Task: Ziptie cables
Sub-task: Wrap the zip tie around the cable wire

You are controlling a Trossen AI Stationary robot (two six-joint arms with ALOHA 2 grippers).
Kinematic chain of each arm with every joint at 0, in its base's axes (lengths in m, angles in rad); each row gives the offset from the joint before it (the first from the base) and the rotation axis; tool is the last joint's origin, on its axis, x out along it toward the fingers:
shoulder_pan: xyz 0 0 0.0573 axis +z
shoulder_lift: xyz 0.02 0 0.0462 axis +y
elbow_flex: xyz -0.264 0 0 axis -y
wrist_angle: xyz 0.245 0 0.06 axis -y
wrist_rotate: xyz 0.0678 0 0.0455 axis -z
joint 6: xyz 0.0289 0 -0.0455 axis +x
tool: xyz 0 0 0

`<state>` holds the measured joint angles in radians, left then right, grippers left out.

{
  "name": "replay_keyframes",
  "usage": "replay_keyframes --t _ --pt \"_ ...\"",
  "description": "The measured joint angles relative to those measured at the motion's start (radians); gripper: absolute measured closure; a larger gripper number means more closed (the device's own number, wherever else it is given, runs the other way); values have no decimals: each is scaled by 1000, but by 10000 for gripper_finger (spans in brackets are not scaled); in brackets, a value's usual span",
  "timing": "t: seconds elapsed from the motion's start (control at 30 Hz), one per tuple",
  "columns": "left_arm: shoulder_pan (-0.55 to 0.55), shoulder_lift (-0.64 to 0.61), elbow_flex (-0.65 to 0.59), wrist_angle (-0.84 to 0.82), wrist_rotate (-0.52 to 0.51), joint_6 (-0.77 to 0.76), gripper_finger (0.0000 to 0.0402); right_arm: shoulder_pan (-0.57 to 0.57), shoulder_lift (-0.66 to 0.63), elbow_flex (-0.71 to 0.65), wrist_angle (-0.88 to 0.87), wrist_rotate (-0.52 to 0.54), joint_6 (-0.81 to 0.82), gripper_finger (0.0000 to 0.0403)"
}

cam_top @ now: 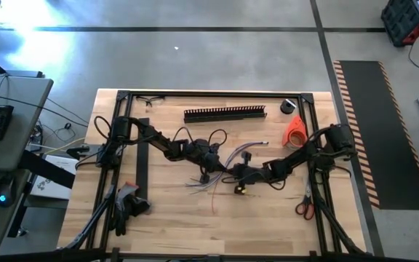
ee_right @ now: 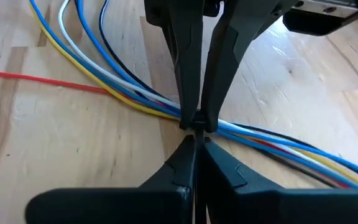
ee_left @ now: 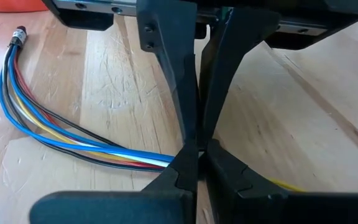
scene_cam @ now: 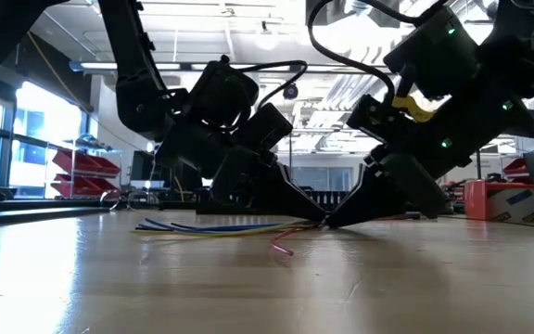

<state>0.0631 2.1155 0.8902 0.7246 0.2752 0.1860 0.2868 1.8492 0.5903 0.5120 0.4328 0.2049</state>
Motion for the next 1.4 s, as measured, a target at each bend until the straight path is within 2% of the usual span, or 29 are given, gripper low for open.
replay_keyframes --t 0.27,0.5,0.6,0.77,0.87,0.97,1.1,1.23,1.4 --pt "0 0 0 -1 1 0 401 54 -18 0 -103 80 89 403" --pt "0 0 0 -1 -8 0 400 49 -114 -4 -250 17 82 395" --pt "1 0 0 0 -19 0 400 38 -164 -4 -336 -19 86 360" --pt "2 0 0 0 -21 0 401 33 -251 -5 -417 -26 60 276" --pt "2 0 0 0 -21 0 401 33 -272 -5 -378 -23 22 236" --pt "2 0 -1 1 -21 0 401 17 -251 -3 -281 -28 -5 218" --pt "2 0 -1 3 -20 -1 401 -18 -158 -3 -186 -62 -5 219" --pt "1 0 -1 4 -19 -1 401 -39 -73 -3 -89 -80 -27 238" --pt "0 0 -1 3 -18 0 401 -40 -55 -3 -52 -82 -50 272"
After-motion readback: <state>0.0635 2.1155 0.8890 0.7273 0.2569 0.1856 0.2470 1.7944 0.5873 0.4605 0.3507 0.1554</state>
